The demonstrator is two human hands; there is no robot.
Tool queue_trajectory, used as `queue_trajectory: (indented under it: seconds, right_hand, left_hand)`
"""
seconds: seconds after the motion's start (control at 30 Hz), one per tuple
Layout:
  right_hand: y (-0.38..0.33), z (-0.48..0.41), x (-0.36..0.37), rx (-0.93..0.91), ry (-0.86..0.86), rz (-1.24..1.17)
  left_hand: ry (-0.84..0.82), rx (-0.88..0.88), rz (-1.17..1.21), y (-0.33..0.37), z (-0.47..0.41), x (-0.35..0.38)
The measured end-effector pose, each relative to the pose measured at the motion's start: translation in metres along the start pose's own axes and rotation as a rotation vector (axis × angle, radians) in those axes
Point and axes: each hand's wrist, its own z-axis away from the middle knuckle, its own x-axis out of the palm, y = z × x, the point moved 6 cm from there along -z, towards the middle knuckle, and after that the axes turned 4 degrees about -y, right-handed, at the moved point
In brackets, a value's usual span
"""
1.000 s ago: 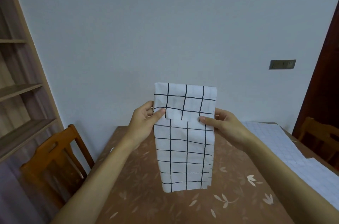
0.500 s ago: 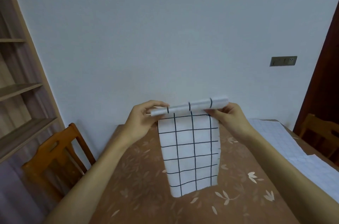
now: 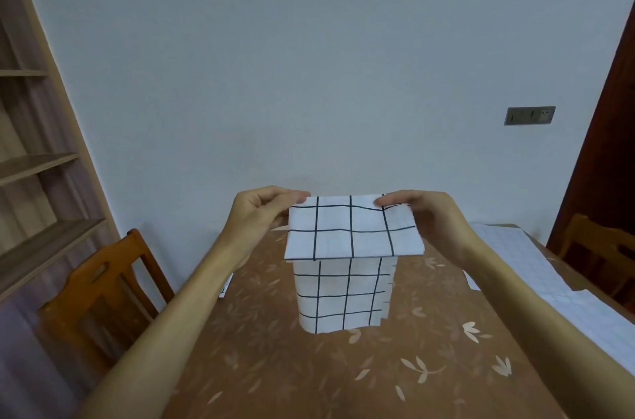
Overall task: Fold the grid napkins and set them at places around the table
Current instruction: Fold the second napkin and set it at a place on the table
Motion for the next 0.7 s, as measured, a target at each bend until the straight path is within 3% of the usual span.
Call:
queue_trajectory:
  seconds: [0.2,0.4,0.57,0.7]
  right_hand:
    - [-0.011,0.006,0.005,-0.097,0.039,0.23]
    - [0.004,0.006,0.019,0.048,-0.084,0.165]
    - [0.011,0.003,0.014,0.01,0.007,0.068]
    - [0.007,0.0,0.01,-0.024,0.077,0.002]
  left_hand:
    - [0.071,0.071,0.015,0.004,0.001,0.004]
    - [0.134,0.105,0.142,0.013,-0.003,0.001]
    - [-0.001,0.004,0.158,0.004,-0.002,0.009]
    - [-0.131,-0.066,-0.008,-0.015,0.004,0.02]
